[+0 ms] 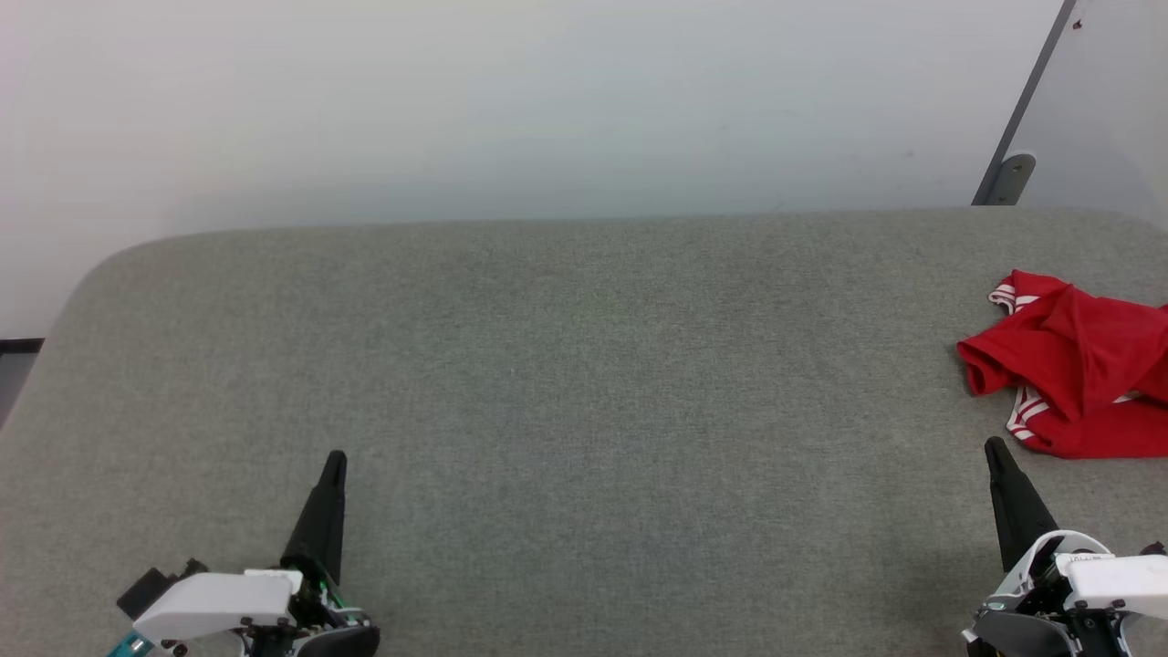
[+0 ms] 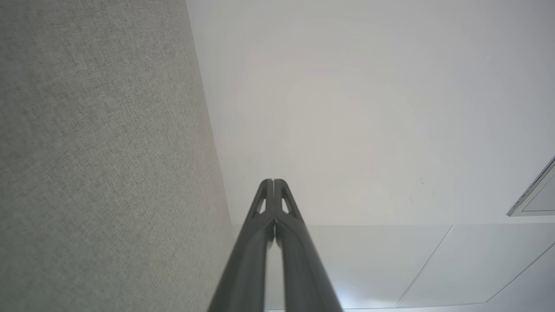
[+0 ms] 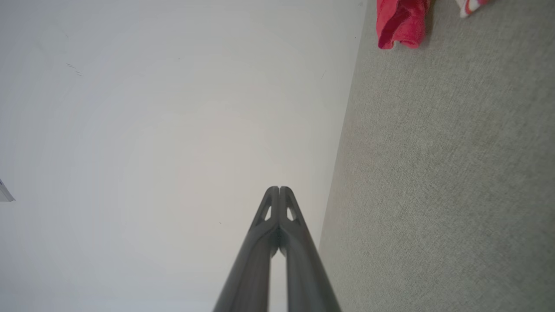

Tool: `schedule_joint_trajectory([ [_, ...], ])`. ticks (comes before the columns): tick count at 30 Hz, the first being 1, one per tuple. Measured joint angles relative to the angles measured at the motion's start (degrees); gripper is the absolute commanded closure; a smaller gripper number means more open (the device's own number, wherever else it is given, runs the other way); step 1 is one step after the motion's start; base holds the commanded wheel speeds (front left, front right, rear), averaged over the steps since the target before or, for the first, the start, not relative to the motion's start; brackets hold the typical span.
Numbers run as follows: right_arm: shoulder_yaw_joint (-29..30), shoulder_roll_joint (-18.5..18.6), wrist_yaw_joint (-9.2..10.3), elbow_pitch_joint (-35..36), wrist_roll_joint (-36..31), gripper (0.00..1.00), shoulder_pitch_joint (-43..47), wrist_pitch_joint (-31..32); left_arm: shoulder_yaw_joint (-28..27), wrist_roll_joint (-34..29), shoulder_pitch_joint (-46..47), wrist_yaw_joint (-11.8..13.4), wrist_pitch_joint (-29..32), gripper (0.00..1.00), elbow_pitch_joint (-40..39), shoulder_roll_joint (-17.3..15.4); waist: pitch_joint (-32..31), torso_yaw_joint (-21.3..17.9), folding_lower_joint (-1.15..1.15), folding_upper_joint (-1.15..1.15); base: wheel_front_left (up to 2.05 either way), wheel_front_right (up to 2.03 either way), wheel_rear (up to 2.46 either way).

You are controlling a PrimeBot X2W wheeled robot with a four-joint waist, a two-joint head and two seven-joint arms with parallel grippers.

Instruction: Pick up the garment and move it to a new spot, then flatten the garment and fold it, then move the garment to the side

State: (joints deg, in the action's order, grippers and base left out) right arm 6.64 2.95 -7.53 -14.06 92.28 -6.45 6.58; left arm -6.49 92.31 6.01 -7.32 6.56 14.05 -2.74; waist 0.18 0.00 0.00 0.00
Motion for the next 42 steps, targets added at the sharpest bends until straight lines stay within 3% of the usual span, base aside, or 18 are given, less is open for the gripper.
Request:
schedule_joint_trajectory([
  [42,0.0,0.0,0.0,0.0,0.0,1.0,0.01,0.0,0.0,0.0,0.0,0.0,0.0,1.0,0.0,0.0,0.0,0.0,0.0,0.0,0.0,0.0,0.0],
])
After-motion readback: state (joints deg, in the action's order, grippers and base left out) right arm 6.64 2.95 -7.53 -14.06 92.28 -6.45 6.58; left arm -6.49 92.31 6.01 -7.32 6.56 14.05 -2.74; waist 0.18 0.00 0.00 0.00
